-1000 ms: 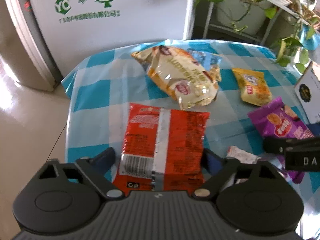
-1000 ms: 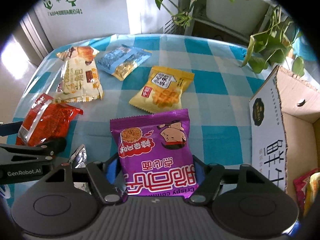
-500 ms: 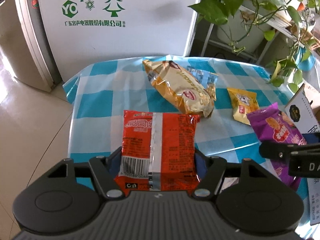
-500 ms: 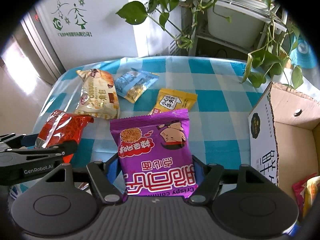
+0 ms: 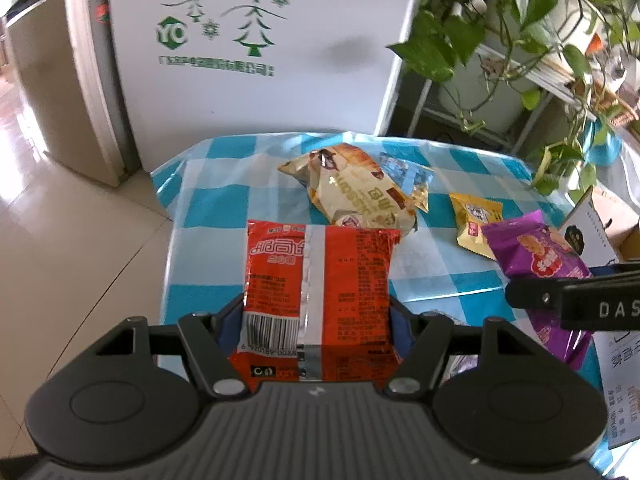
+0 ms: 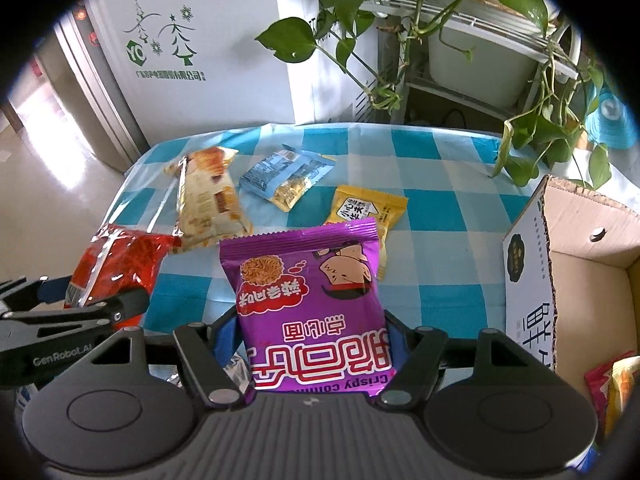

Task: Organize snacks
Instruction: 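Lift red bag with left tool while right tool carries purple bag to box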

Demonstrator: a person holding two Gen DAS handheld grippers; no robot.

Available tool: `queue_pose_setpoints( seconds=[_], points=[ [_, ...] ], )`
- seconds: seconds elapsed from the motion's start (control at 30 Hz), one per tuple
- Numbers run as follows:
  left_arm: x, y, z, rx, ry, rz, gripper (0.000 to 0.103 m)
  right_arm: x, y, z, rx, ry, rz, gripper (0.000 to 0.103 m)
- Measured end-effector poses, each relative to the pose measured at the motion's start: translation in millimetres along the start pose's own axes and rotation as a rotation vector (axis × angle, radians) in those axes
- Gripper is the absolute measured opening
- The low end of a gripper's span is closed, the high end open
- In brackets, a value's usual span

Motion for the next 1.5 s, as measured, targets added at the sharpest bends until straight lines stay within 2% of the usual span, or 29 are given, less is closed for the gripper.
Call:
queue_pose_setpoints(
  seconds=[0.2,0.47,0.73,1.07,1.5],
  points=[
    [-17.9,-7.1,4.5,-0.05,0.026,-0.003,0.069,-11.4,-4.0,-1.8,-0.009,0.026,0.003,0.076],
    [-37.9,3.3,13.4,-0.077,0.028,0.016,0.069,-30.2,-3.5,-1.7,-0.007,0.064,0.018,0.076],
    [-56.0,20.9,17.7,-0.05,0.042,0.036,0.069,-53.4,-0.1,1.3,-0.012,0.103,0.022,0.076],
    [-73.9,59.2,24.3,0.011,0.062,0.073,0.069,-77.0,15.5,13.2,-0.002,0.136,0.042,0.076],
    [-85.1,127.8,40.3,0.091,0.054,0.157,0.069,-105.1,57.3,29.7,0.048,0.179,0.092,0.076]
  ],
)
Point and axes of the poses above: each gripper's, at about its wrist camera, not at the fingertips, and x roughly the way its jaws point, y to its right, z to its underside, the point moved 10 cm from there along x, roughly the way its jaws point, and after that the axes turned 13 degrees about -x, right-handed, at the moved point
